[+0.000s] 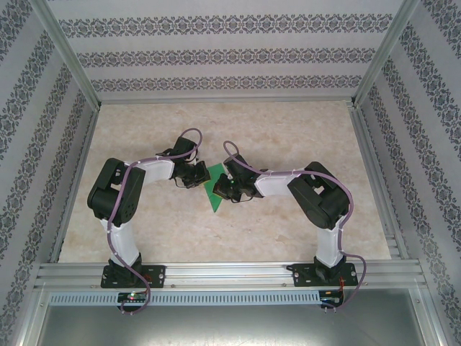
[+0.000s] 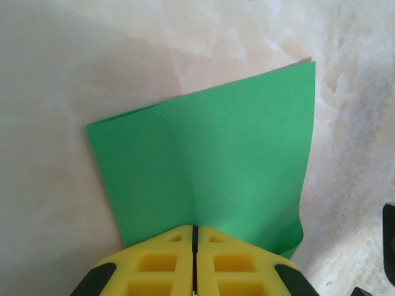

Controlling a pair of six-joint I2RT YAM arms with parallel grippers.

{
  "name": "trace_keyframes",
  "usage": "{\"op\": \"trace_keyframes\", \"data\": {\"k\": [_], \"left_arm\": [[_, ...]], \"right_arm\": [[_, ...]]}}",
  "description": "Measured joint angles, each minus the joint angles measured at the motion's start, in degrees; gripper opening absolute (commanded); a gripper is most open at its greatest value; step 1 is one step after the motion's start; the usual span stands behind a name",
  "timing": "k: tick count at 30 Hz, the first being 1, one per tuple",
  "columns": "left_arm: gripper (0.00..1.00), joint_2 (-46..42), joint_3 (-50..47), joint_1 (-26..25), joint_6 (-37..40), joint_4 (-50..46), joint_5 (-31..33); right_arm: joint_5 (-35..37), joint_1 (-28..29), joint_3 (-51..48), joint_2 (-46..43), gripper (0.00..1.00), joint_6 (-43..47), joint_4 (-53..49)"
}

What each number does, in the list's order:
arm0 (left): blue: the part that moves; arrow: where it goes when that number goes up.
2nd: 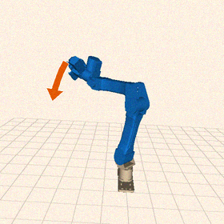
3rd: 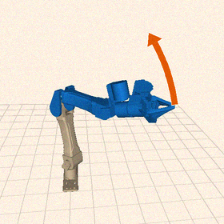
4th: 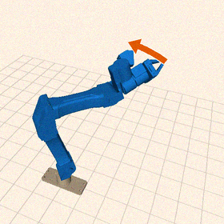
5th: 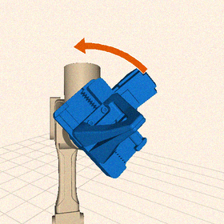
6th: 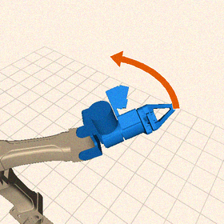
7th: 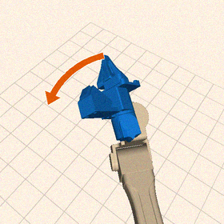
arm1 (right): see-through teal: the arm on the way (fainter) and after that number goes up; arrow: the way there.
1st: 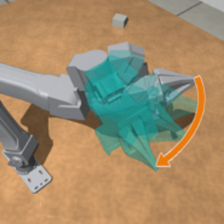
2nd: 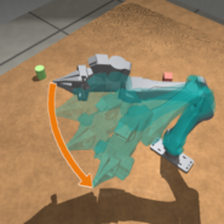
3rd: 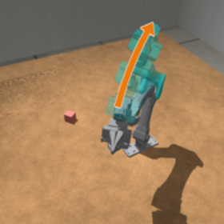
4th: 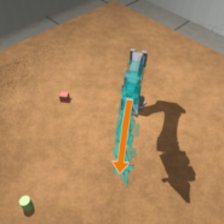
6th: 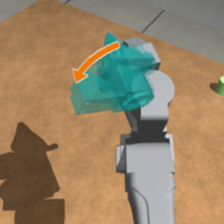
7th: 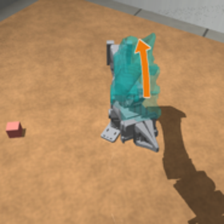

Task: Fold a paper plane with a square sheet of paper (pick it up from the middle)
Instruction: Fold the paper at the center of the table.

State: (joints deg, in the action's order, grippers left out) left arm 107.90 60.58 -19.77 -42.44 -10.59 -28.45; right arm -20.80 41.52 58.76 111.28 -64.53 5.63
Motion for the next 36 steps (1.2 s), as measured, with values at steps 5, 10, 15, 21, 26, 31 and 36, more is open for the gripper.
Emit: {"op": "trace_keyframes", "data": {"k": [5,10,15,21,26,31,36], "left_arm": [[0.09,0.02,0.11,0.00,0.07,-0.48,0.15],[0.08,0.07,0.11,0.02,0.11,-0.50,0.13],[0.08,0.09,0.11,0.02,0.22,-0.50,0.13],[0.08,0.17,0.20,0.02,0.24,-0.57,0.11],[0.08,0.17,0.20,0.02,0.24,-0.57,0.02],[0.08,0.17,0.22,0.02,0.24,-0.57,-0.02],[0.10,0.17,0.48,0.02,0.37,-0.94,0.00]], "right_arm": [[-0.02,0.00,0.00,0.00,0.04,0.02,0.09],[0.09,0.02,-0.04,-0.02,0.03,0.00,0.15],[1.09,0.37,-0.28,-0.31,0.03,0.00,0.26],[1.99,0.37,-0.98,-0.79,0.03,0.00,0.76],[2.19,0.37,-1.14,-0.90,0.03,0.02,0.83],[2.16,0.37,-1.14,-0.90,0.04,0.00,0.83],[2.16,0.39,-1.14,-0.90,0.15,0.11,0.72]]}}
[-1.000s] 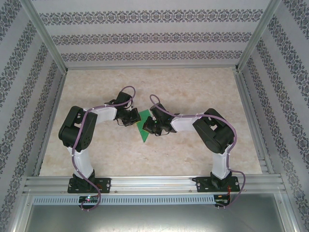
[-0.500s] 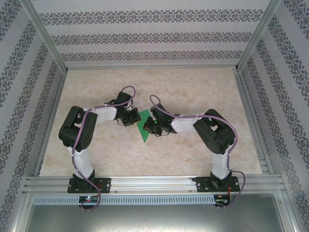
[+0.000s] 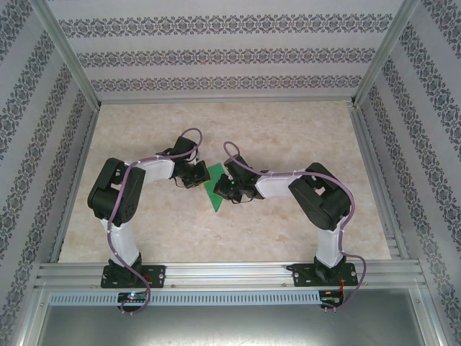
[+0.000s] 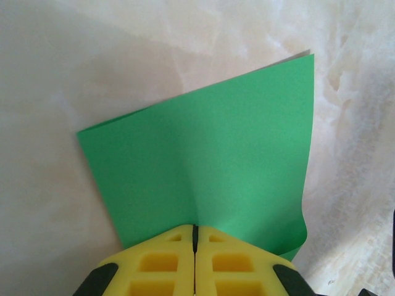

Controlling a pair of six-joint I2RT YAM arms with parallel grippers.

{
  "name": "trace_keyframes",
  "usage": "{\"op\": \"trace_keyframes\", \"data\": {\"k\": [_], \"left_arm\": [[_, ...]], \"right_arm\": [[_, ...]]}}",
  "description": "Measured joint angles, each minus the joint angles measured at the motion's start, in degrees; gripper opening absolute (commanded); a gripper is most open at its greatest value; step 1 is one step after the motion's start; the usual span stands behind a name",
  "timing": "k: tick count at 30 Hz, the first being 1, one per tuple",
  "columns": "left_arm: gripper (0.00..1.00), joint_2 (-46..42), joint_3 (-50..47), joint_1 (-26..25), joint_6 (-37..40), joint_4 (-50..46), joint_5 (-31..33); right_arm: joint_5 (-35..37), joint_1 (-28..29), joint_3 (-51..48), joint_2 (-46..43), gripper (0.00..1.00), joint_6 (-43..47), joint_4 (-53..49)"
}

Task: Fold a paper plane with a square sheet of paper (pick it up from the middle)
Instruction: Fold the paper at the center of the table.

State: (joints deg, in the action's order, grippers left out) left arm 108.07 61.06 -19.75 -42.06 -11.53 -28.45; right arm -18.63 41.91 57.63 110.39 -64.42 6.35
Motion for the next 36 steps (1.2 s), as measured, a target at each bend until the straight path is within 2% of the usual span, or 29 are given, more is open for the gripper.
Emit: {"op": "trace_keyframes", "data": {"k": [3,8,14,20,23,28,30,34,36], "left_arm": [[0.15,0.00,0.33,0.00,0.07,-0.98,0.13],[0.26,-0.94,0.48,0.83,0.00,-3.19,0.70],[0.34,-4.94,0.46,3.41,-0.02,-7.82,4.76],[0.36,-8.68,-0.44,3.65,-0.17,-7.65,4.50],[0.32,-9.53,-1.68,3.58,-0.20,-7.23,3.32],[0.13,-9.66,-3.69,2.60,-0.55,-6.25,1.01],[0.08,-9.66,-4.55,1.81,-0.76,-5.51,-0.04],[0.00,-9.66,-6.29,0.24,-1.25,-4.24,-2.27],[0.00,-9.66,-6.86,-0.48,-1.40,-3.65,-3.37]], "right_arm": [[-0.28,0.00,0.17,0.00,0.24,0.17,0.11],[-0.57,0.35,0.50,0.00,0.34,0.11,0.74],[-1.31,0.35,0.79,0.00,0.40,0.11,0.94],[-1.81,0.33,0.79,0.00,0.44,0.13,1.42],[-1.79,0.31,0.79,0.00,0.38,0.11,1.38],[-1.60,0.31,0.31,0.02,0.15,0.28,0.15],[-1.46,0.28,0.20,0.02,0.09,0.46,-0.59],[-1.31,0.22,0.11,0.02,0.03,0.76,-1.20],[-1.31,0.22,0.11,0.02,0.01,0.94,-1.18]]}}
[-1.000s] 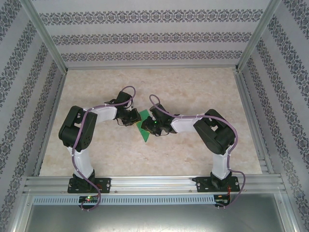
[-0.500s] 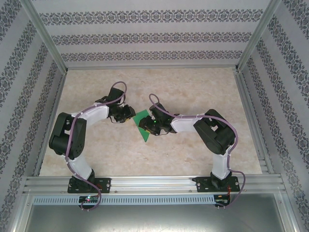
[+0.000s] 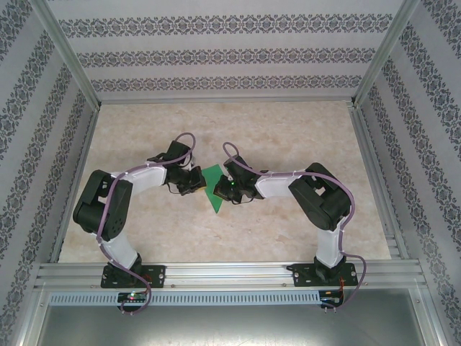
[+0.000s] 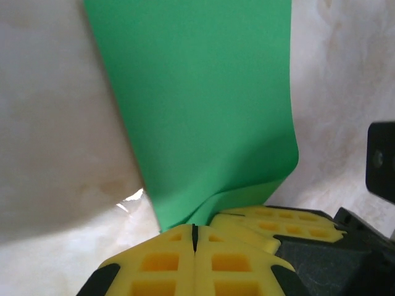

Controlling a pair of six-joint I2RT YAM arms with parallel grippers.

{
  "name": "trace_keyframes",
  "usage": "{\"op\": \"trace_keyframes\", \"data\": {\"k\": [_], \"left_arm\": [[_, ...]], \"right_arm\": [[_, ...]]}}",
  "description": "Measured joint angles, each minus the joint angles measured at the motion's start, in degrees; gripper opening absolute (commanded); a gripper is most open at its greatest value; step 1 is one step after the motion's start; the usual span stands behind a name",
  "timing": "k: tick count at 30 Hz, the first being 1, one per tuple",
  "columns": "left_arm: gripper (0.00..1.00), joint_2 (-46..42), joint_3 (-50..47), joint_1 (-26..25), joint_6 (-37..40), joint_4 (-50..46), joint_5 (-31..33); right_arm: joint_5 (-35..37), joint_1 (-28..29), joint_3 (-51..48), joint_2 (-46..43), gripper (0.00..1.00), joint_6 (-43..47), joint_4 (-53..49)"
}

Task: Fold a paper plane with a square sheet of paper (pick it up from the middle)
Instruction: Fold the paper at the center of the table.

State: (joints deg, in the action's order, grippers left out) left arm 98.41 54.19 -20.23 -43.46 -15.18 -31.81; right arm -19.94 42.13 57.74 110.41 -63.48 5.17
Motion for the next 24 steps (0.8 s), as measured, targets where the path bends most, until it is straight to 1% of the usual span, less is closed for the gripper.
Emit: {"op": "trace_keyframes", "data": {"k": [5,11,16,19,24], "left_arm": [[0.00,0.09,-0.17,-1.66,-0.07,1.05,-1.88],[0.00,2.43,-0.17,-2.69,-0.07,1.09,-2.27],[0.00,4.00,-0.17,-2.71,0.02,1.01,-1.36],[0.00,4.31,-0.07,-2.82,0.76,0.68,-0.59],[0.00,4.44,0.59,-3.30,2.54,-0.50,0.72]], "right_arm": [[0.00,0.00,0.00,0.00,0.00,0.04,0.00],[0.00,0.00,0.00,0.00,0.00,0.04,0.00],[-0.07,0.00,-0.33,0.00,0.00,0.00,0.72],[-0.72,-0.22,-1.31,-0.11,0.00,0.02,2.82],[-4.11,-1.81,-3.06,-0.20,0.00,1.77,6.36]]}}
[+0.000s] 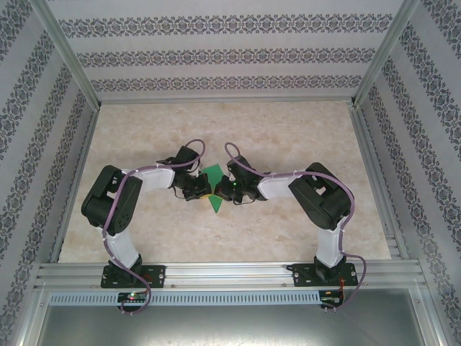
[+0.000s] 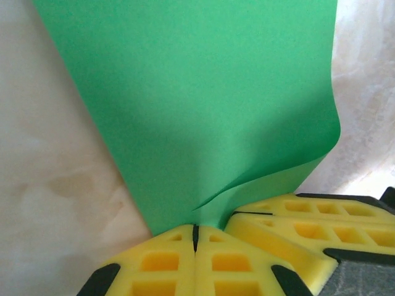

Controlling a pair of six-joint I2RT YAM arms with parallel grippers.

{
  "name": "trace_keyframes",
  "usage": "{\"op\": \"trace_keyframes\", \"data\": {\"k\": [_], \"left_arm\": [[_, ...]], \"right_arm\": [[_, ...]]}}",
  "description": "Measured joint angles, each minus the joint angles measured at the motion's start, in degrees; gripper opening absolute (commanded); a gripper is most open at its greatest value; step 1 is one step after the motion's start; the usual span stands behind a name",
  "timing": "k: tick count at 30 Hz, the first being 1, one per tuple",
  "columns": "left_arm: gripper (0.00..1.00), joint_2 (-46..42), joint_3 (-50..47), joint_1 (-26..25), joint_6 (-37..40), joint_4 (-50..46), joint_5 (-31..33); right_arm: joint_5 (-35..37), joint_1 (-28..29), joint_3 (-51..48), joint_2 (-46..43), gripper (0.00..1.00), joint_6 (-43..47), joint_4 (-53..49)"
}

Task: Fold a paper plane with a square sheet of paper (pick it up from the middle)
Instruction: Fold the paper at the center of the table.

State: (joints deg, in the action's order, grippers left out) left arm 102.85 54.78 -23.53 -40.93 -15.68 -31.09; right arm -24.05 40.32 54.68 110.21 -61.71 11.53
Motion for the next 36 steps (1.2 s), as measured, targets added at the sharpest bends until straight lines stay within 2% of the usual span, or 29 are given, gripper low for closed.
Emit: {"op": "trace_keyframes", "data": {"k": [10,16,26,36], "left_arm": [[0.00,1.86,4.39,-0.42,7.63,-5.68,2.21],[0.00,2.36,5.99,-0.48,12.20,-7.69,4.22],[0.00,3.08,7.13,-0.48,13.99,-9.01,4.15],[0.00,4.13,8.48,-0.48,13.99,-10.27,4.31]], "right_arm": [[-1.77,-4.00,-0.70,-6.82,0.00,12.92,-0.37],[-2.62,-4.07,1.27,-5.40,0.00,18.18,-2.82],[-5.62,-3.80,3.87,1.81,0.00,19.06,-4.07],[-6.58,-6.47,1.60,2.23,0.00,16.59,-0.48]]}}
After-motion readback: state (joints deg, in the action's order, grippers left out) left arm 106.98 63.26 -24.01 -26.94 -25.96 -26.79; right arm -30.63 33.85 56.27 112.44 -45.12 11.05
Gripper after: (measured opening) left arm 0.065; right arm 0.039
